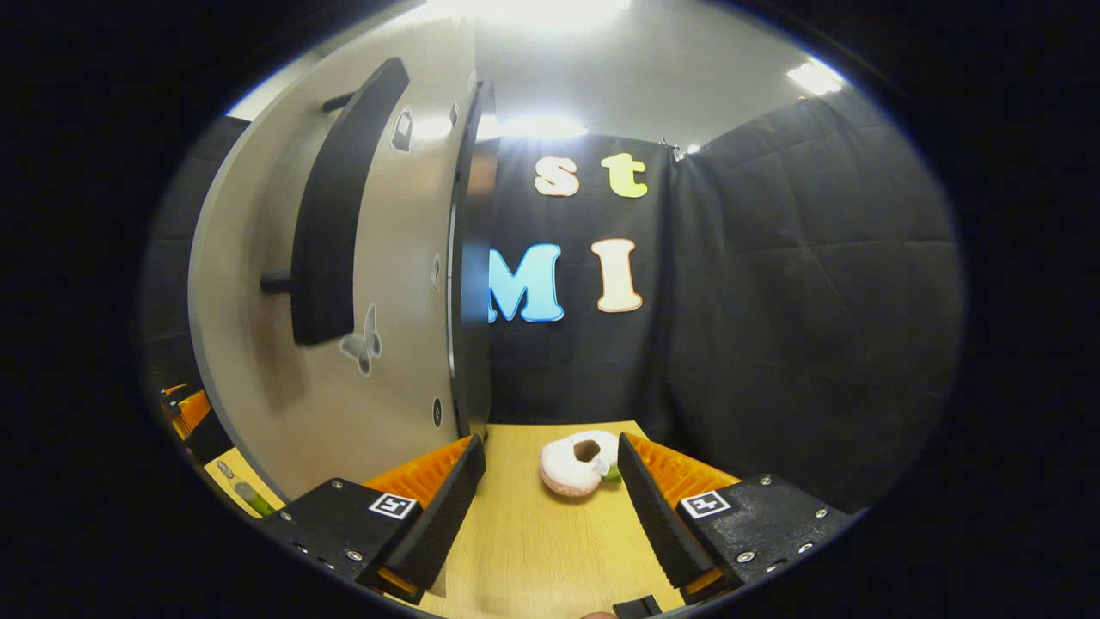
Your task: Open the cabinet door with the right hand, grasp the bottle in the cabinet with the left hand and place it on the coaster, then close the cabinet door with the right hand.
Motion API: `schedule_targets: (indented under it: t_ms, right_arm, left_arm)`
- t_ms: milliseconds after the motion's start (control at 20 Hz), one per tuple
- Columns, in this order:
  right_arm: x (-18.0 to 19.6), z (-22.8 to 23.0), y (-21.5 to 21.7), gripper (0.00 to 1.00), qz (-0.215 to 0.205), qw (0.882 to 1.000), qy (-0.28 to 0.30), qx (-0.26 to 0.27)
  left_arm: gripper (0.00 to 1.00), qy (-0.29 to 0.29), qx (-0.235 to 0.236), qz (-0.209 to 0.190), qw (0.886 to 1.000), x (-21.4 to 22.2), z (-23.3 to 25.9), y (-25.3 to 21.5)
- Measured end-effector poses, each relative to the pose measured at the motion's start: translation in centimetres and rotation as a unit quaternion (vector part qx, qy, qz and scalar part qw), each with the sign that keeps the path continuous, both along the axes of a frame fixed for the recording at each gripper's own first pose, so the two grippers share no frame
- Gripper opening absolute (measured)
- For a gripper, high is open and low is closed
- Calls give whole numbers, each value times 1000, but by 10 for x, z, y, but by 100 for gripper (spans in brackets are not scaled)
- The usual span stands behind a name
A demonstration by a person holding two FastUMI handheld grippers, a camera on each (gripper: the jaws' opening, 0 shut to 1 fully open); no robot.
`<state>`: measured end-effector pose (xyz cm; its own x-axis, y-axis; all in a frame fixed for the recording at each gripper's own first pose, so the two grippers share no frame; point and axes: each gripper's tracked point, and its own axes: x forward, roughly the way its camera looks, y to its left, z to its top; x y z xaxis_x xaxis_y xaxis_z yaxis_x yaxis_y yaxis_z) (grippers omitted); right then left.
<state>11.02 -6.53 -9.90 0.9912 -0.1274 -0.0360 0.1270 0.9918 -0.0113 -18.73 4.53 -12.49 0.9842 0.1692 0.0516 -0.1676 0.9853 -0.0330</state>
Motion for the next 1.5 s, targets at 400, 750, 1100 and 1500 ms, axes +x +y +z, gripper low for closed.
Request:
schedule_targets:
  t_ms: [400,750,1100,1500]
  right_arm:
    - [14,49,-13,95,42,997,31,-55]
    - [1,88,-13,94,61,995,10,77]
    - [-18,108,15,91,37,999,-22,32]
    - [-12,100,75,92,58,991,-6,123]
  left_arm:
    - [89,40,-4,-24,999,39,79,-42]
    - [89,57,-2,-12,998,50,80,-52]
    - [89,39,34,-60,997,72,102,-44]
    - [89,41,28,-87,995,80,97,-38]
